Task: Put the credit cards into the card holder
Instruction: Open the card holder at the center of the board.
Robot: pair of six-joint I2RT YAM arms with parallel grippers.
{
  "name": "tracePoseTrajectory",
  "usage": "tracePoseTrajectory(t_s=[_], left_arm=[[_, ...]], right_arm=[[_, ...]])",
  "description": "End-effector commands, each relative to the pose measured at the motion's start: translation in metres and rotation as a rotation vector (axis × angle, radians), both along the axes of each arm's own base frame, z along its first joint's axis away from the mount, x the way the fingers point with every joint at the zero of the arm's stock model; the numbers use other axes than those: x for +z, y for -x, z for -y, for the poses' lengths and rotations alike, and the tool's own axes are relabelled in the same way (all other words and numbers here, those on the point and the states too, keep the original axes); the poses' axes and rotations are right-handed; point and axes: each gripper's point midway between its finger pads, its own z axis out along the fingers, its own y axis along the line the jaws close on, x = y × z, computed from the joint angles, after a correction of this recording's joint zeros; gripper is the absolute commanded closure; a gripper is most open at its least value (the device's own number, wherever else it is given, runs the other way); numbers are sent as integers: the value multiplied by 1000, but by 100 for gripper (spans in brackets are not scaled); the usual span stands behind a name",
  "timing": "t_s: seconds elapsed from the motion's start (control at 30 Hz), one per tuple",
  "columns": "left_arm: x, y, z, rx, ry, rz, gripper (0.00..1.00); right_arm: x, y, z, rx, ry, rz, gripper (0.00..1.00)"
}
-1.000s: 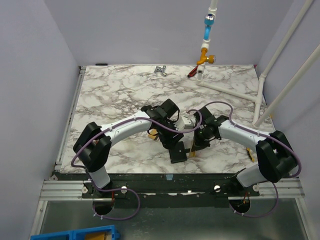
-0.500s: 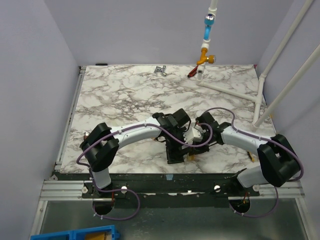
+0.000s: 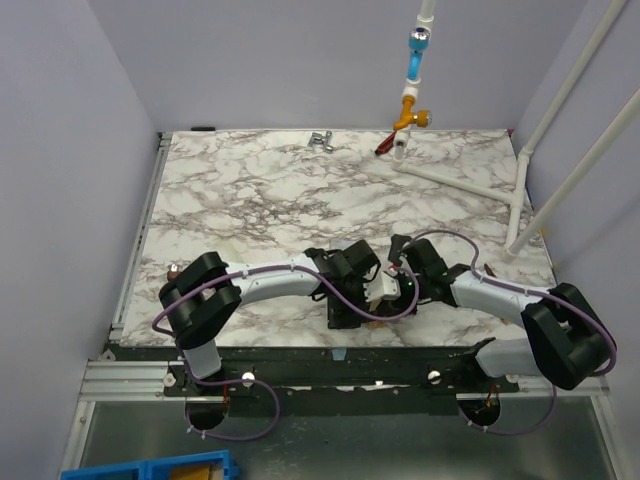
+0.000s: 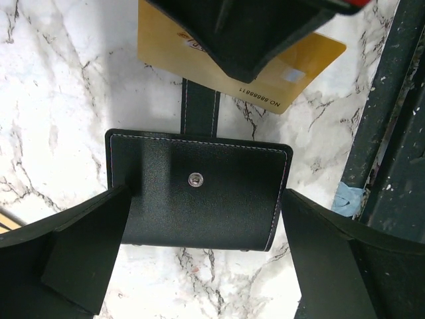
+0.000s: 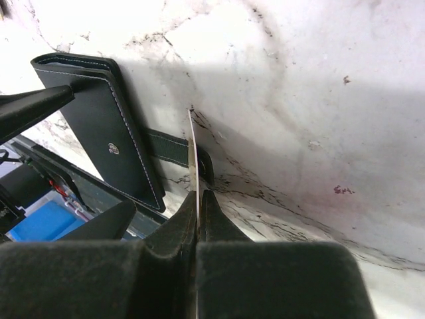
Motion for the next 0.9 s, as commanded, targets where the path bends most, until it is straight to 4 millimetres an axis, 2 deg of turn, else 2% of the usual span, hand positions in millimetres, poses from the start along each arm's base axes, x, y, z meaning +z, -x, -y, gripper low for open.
tracePoseTrajectory(t_s=[0.0,0.23,0.37,0.57,0.87], left_arm=[[17,-7,12,-65,85,119,1],[4,5,11,-159,51,225,1],[0,3,6,-169,31,262,1],[18,-28,3,-59,40,386,6],[37,-29,-1,50,91,248,13]], right_arm=[[-33,28,27,-34,122,-96,99],[-36,31,28,-46,118,-98,99],[-37,30,28,-47,119,-99,99],[-40,35,30,-48,120,-112,99],[-42,37,32,-54,129,-123,99]])
